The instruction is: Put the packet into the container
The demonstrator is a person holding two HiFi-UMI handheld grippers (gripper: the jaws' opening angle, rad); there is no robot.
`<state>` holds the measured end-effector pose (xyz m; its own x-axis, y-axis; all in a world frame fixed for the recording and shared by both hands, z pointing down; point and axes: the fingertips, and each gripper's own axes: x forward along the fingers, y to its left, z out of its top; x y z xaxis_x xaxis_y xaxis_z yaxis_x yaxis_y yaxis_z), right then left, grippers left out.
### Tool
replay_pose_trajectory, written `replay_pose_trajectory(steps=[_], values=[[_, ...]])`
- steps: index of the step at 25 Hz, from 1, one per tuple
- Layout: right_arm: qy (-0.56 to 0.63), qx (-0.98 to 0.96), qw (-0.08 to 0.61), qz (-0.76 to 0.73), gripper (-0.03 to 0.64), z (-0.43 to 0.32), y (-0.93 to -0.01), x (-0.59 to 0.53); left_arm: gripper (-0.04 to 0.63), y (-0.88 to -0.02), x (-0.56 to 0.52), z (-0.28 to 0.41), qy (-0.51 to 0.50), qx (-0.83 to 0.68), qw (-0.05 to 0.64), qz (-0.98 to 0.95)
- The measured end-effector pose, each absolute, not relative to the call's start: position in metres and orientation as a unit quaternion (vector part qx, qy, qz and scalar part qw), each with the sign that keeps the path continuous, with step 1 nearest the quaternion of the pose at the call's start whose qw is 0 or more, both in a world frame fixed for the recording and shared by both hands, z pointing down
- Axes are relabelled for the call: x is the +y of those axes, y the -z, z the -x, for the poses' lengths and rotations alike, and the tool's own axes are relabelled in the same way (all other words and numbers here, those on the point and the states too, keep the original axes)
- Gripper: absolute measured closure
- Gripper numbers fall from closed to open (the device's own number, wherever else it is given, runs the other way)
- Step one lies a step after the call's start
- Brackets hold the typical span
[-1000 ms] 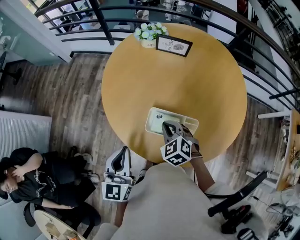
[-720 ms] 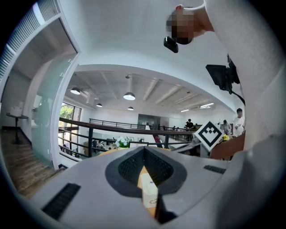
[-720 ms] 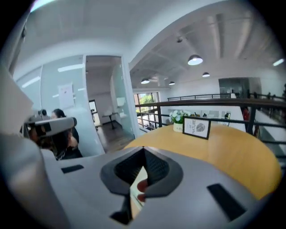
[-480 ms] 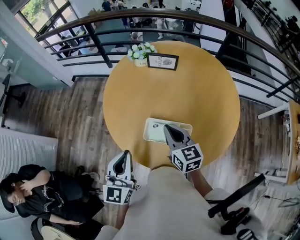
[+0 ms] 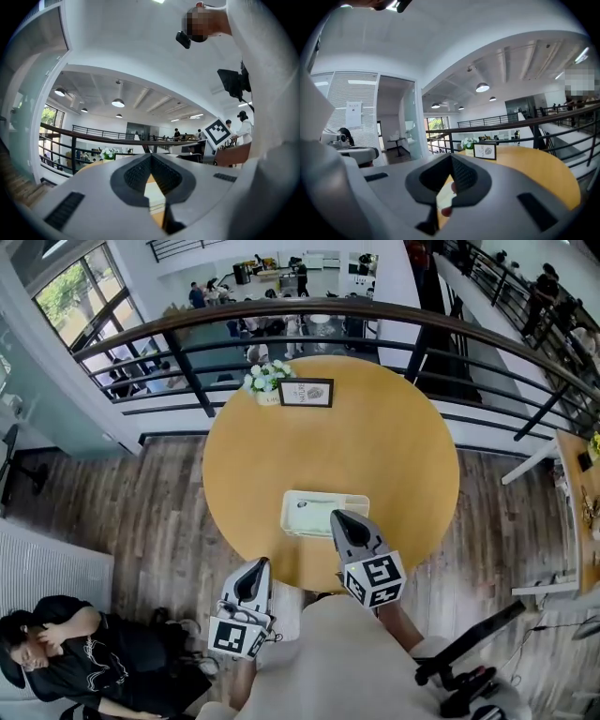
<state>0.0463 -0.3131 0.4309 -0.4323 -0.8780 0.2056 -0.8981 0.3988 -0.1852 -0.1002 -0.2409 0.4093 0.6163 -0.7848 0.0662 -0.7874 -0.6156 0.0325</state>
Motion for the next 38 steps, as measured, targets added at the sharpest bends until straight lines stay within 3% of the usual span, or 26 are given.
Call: replay_pose_trajectory(steps=[7,24,38], values=[[-0.116,-0.821,0.005,-0.56,0.614,-0.045,-0.409,-0.238,0.591,-0.398,-0.186,0.101,-0.011,-0.409,0.004,-0.912],[-0.086,-0.809,0.007,-0.582,0.614,0.002,-0.404,-0.072,0.591,-0.4,-0.054,0.126,0.021,-0.37,-0.007,-0.929],[-0.087,-0.816,0.01,-0.571,0.614,-0.021,-0.415,0.028,0.591,-0.405,0.026,0.082,0.019,-0.365,-0.009,-0.931]])
